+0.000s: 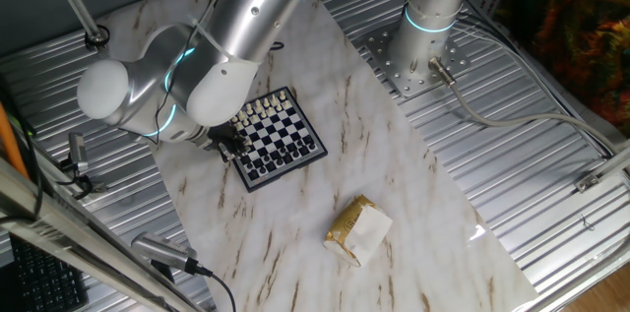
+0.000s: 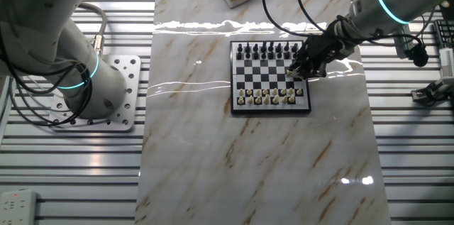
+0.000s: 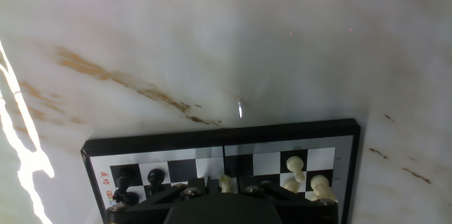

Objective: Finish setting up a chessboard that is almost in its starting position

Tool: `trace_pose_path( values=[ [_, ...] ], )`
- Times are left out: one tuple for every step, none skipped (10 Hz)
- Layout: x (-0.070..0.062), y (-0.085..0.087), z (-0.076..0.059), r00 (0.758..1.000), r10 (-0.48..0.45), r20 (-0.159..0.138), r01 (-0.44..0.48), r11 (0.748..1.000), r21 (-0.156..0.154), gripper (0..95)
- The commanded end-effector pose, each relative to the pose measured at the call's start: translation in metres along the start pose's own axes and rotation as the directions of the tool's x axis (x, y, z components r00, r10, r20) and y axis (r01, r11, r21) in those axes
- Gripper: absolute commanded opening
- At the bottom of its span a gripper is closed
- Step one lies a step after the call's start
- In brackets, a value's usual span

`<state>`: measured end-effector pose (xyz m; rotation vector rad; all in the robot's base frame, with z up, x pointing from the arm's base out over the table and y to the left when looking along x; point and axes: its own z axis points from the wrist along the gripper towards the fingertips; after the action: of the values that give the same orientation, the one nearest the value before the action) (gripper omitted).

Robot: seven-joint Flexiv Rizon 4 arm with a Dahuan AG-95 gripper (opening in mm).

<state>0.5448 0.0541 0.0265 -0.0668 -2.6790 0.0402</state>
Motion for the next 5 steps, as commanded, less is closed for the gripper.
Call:
trace_pose_path(
  values=[
    [0.0000, 0.0000, 0.0001, 1.000, 0.001, 0.002, -0.001, 1.000, 0.001, 0.0],
    [0.0000, 0.0000, 0.0001, 1.000, 0.002, 0.002, -0.002, 1.000, 0.001, 0.0],
    [0.0000, 0.0000, 0.0001, 1.000, 0.003, 0.002, -0.003, 1.000, 0.001, 0.0],
    [0.0000, -0.0001, 0.0001, 1.000, 0.006, 0.002, -0.006, 1.000, 0.001, 0.0],
    [0.0000, -0.0001, 0.0001, 1.000, 0.007, 0.002, -0.007, 1.000, 0.001, 0.0]
  ],
)
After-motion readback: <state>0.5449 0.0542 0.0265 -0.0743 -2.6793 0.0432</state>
